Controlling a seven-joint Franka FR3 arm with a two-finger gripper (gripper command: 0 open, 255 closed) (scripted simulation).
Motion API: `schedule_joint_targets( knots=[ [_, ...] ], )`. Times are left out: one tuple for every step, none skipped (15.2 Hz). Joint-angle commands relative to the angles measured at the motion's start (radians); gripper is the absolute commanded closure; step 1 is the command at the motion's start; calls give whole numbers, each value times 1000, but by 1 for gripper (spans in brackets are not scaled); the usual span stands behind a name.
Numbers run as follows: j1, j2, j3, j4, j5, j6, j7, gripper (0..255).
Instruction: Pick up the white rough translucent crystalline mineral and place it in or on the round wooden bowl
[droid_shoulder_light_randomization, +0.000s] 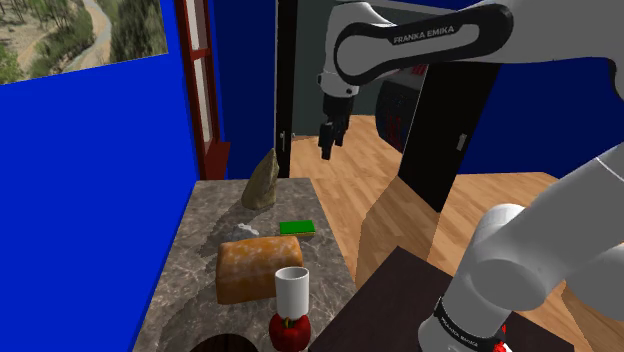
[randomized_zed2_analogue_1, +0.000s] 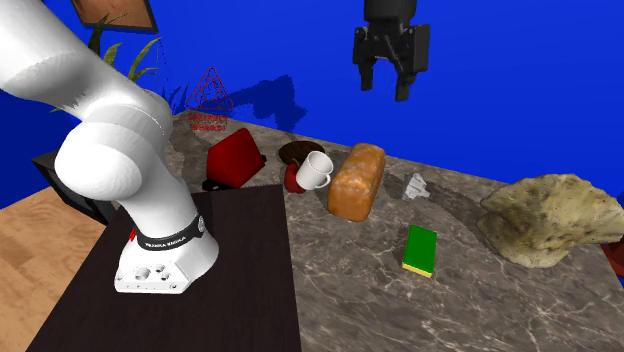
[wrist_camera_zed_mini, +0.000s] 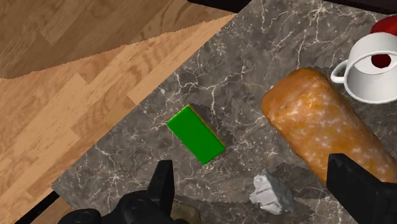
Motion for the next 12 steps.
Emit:
schedule_joint_targets(
  knots=[
    [9,76,-4,27,-1,37,-32,0],
    [13,113,-4,41,-1,53,-46,0],
    [18,151,-4,57,-1,69,-59,0],
    [22,189,-4,74,0,84,-73,0],
    [26,226,-3,91,0,97,-86,0],
    [30,264,-2,110,0,110,-99,0],
    [34,302,0,129,1,122,-112,0],
    [38,340,2,150,1,133,-125,0],
    [41,377,4,171,1,143,-137,0],
    [45,415,7,193,0,152,-150,0],
    [48,453,10,216,0,160,-162,0],
    [51,490,13,240,-1,167,-173,0]
  ],
)
